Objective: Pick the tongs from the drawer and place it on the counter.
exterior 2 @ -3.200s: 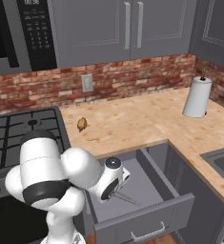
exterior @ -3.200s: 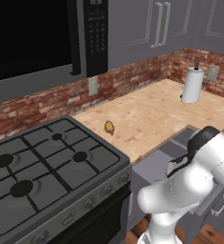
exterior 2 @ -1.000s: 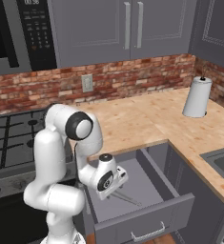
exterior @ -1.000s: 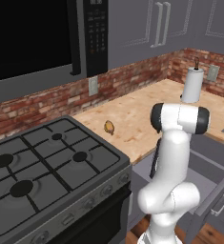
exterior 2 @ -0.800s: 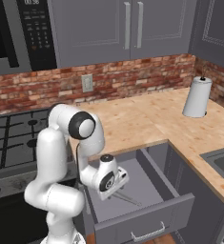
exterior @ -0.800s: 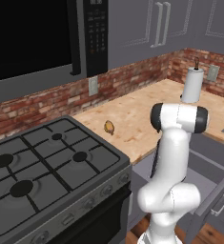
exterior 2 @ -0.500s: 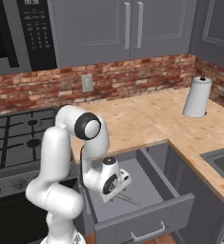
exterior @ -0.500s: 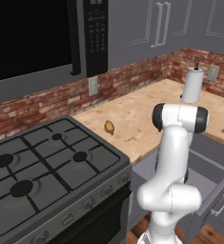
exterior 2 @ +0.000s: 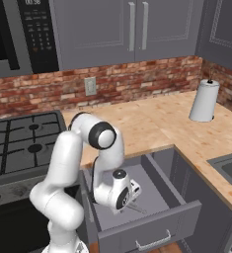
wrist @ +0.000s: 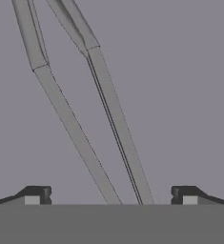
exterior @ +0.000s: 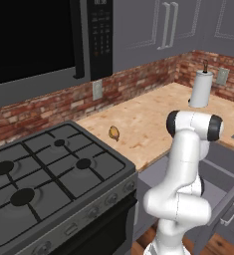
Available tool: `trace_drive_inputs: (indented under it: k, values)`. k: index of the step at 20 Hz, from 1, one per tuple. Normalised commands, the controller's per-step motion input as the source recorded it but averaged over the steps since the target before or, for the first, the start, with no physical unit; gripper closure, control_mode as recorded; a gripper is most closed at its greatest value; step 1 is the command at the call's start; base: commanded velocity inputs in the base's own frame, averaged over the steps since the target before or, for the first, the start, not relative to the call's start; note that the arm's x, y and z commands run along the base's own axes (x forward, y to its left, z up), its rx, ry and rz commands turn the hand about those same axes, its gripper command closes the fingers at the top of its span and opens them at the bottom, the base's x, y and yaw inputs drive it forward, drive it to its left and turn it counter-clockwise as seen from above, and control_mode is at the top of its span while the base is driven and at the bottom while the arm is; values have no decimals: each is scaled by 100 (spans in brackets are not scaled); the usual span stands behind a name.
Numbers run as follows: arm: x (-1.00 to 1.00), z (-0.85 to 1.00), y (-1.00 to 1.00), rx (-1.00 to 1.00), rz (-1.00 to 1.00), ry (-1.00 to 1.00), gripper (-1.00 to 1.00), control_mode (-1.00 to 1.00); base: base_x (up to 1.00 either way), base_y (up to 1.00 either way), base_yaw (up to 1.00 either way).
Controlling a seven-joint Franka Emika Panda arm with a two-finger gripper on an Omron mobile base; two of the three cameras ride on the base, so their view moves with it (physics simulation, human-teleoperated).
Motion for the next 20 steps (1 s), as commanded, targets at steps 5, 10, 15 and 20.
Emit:
trace_drive_inputs:
  k: [5, 10, 15, 20]
  values:
    - [0, -25, -20, 0, 0, -3, -100, -100, 0, 0, 0]
    - [0, -42, -5, 0, 0, 0, 100, -100, 0, 0, 0]
    - [0, -66, 0, 0, 0, 0, 100, -100, 0, 0, 0]
    - [-7, -83, -1, 0, 0, 0, 100, -100, 0, 0, 0]
